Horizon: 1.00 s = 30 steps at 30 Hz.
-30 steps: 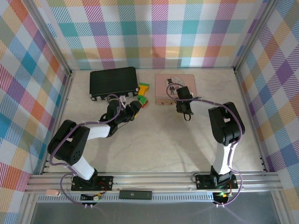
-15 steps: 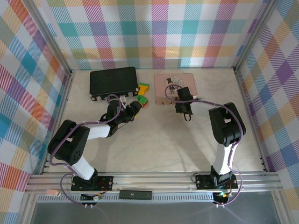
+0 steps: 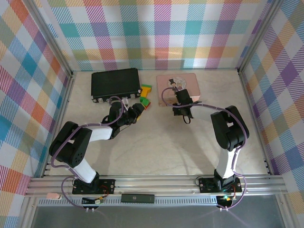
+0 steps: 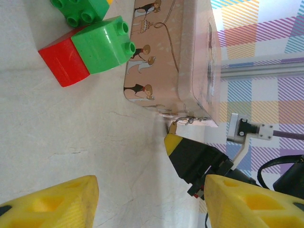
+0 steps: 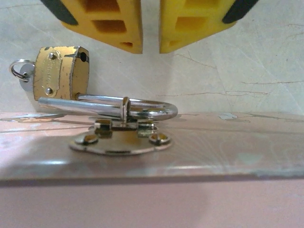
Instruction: Unlock a padlock with a key
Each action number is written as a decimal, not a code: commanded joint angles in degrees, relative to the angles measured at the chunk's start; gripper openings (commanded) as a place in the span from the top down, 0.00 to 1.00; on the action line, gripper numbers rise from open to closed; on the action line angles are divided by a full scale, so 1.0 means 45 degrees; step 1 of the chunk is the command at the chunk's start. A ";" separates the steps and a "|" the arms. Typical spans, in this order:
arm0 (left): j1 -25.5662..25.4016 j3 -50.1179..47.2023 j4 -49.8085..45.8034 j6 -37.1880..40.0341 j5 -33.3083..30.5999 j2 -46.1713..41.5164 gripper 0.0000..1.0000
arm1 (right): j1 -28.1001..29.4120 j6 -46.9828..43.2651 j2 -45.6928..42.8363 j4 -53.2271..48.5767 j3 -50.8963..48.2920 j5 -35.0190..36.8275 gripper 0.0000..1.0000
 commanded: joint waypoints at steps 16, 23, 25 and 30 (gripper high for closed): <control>0.0117 0.0726 -0.0510 0.1076 0.0437 0.0177 0.40 | -0.0535 -0.0325 0.0744 -0.2719 0.1862 0.1325 0.39; 0.0122 0.0981 -0.1085 0.1353 0.0383 -0.0025 0.40 | -0.1245 0.0134 0.0891 -0.1838 0.1640 0.0151 0.34; 0.0117 0.1019 -0.1068 0.1351 0.0374 0.0001 0.40 | -0.1400 0.0103 0.1113 -0.1801 0.1820 -0.0100 0.31; 0.0117 0.1020 -0.1037 0.1288 0.0315 -0.0052 0.40 | -0.1667 0.0201 0.1731 -0.1630 0.2085 -0.0882 0.30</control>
